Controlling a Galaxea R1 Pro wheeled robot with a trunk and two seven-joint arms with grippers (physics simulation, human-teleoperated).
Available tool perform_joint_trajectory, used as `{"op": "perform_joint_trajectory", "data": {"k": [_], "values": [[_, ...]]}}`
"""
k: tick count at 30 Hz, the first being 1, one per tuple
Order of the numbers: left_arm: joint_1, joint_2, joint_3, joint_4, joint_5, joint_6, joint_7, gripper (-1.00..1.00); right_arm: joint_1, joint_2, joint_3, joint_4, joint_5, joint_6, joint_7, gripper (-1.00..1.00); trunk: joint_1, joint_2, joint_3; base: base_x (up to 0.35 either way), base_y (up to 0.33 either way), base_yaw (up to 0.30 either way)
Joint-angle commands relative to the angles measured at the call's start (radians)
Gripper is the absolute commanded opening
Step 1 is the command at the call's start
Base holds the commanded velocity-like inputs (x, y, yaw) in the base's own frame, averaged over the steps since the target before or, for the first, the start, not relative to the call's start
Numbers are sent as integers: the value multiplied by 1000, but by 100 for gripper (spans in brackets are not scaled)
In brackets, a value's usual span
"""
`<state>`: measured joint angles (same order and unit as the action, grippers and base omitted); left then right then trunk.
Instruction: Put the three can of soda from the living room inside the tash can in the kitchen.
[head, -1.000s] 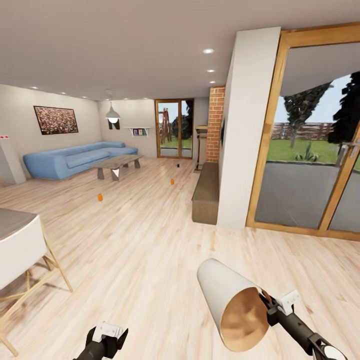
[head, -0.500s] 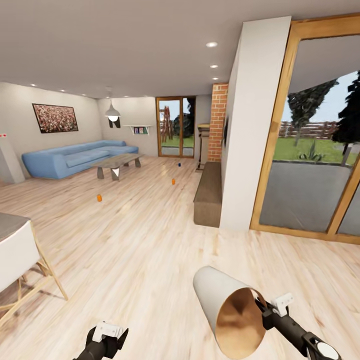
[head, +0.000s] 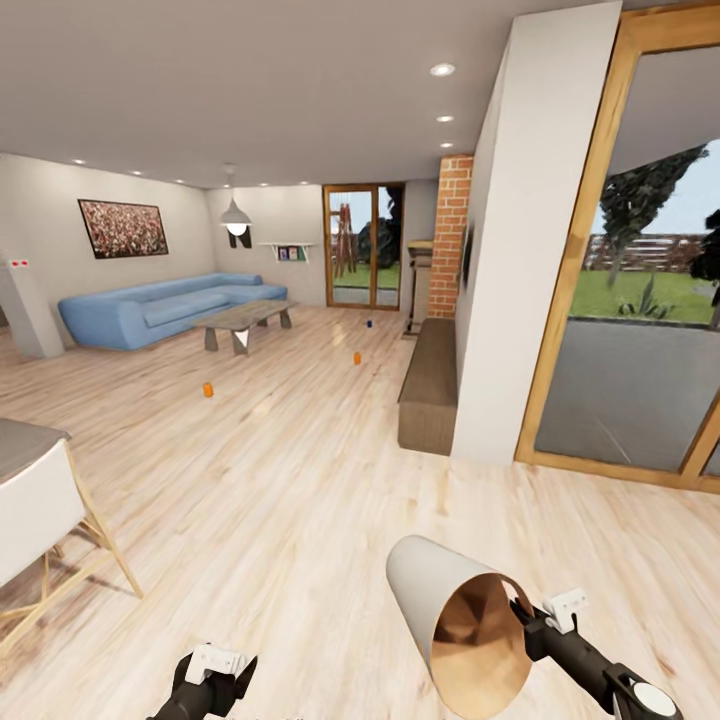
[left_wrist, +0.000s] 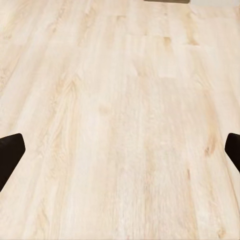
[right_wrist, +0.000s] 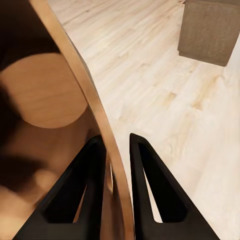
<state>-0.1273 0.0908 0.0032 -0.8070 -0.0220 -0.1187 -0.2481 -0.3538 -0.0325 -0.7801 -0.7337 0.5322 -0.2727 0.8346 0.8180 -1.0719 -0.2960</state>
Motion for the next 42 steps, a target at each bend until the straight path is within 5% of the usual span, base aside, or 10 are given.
{"op": "perform_joint_trajectory", "data": {"k": [1, 42], "values": [[0, 0, 0, 0, 0, 0, 0, 100, -1, 0, -2, -1, -10, 2, 11, -100, 0, 0, -1, 30, 0, 74], [0, 0, 1, 0, -1, 6, -2, 100, -1, -1, -1, -1, -9, 3, 13, -100, -150, 273, 101, 2, 0, 7]]}}
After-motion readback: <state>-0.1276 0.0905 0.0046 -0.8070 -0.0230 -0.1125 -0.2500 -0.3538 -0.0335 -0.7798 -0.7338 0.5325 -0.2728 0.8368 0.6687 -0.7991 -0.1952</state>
